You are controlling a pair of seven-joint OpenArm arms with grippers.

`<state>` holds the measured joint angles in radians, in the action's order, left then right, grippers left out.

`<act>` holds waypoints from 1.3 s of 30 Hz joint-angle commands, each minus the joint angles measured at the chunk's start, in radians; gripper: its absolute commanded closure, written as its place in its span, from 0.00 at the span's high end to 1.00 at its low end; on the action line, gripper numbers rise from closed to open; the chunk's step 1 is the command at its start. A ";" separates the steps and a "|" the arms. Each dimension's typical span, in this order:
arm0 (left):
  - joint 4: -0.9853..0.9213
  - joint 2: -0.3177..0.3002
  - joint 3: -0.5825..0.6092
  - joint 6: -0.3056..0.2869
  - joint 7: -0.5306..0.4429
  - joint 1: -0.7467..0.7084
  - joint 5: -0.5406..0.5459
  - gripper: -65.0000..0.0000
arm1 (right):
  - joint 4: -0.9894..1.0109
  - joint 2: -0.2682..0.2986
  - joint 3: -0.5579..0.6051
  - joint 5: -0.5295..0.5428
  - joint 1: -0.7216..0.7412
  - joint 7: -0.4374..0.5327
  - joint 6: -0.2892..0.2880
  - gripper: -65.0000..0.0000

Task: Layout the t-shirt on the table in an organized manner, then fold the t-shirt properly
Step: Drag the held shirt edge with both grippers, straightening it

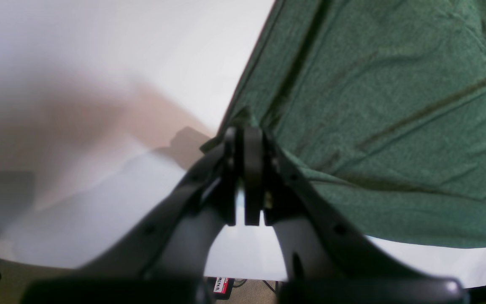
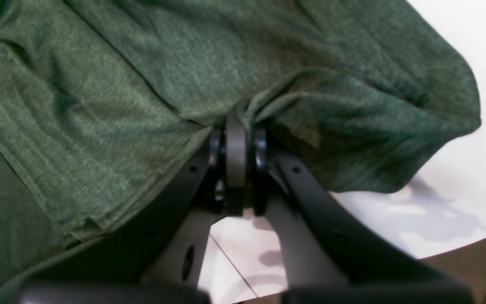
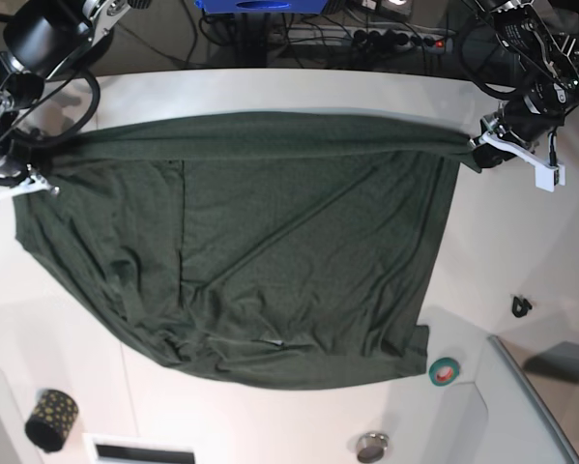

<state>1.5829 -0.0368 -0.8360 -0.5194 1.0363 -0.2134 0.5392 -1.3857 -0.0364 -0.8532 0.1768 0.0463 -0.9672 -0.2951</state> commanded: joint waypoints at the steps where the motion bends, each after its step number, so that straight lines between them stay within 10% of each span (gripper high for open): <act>1: 0.015 -0.012 -0.003 0.002 -0.015 0.006 0.015 0.00 | -0.021 0.011 0.002 0.010 0.013 0.018 -0.002 0.01; 5: 0.015 -0.012 -0.003 0.002 -0.015 0.006 0.015 0.00 | -0.022 0.010 0.002 0.011 0.014 0.018 -0.002 0.07; 9: 0.021 -0.012 -0.003 0.002 -0.014 0.006 0.017 0.00 | -0.022 0.011 0.004 0.011 0.014 0.038 -0.002 0.37; 16: 0.023 -0.013 -0.006 0.002 -0.015 0.016 0.020 0.52 | -0.033 0.008 0.005 0.011 -0.018 0.213 -0.009 0.49; 22: 0.024 -0.012 -0.136 -0.006 -0.012 0.062 0.023 0.66 | -0.177 0.000 0.005 0.014 -0.099 0.274 -0.049 0.49; 27: 0.123 -0.028 -0.208 -0.066 -0.009 0.018 0.127 0.66 | -0.341 -0.020 0.007 0.014 -0.204 0.268 -0.275 0.49; 31: 0.156 -0.045 -0.167 -0.124 -0.012 -0.068 0.160 0.65 | -0.352 -0.017 0.116 0.010 -0.296 0.267 -0.327 0.46; 34: 0.153 -0.065 -0.090 -0.133 -0.015 -0.114 0.160 0.39 | -0.350 0.002 0.226 0.010 -0.336 0.281 -0.329 0.21; 36: 0.152 -0.067 -0.042 -0.133 -0.015 -0.120 0.160 0.03 | -0.326 0.005 0.277 0.010 -0.337 0.304 -0.326 0.05; 39: 0.144 -0.081 0.036 -0.133 -0.015 -0.114 0.127 0.00 | -0.252 0.007 0.302 0.008 -0.303 0.314 -0.312 0.03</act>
<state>1.7142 -0.1009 -0.7948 -0.6479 1.0325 -0.3290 0.6582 -1.6268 -0.0372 -0.5495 0.1772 -0.2615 -0.6617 -0.6014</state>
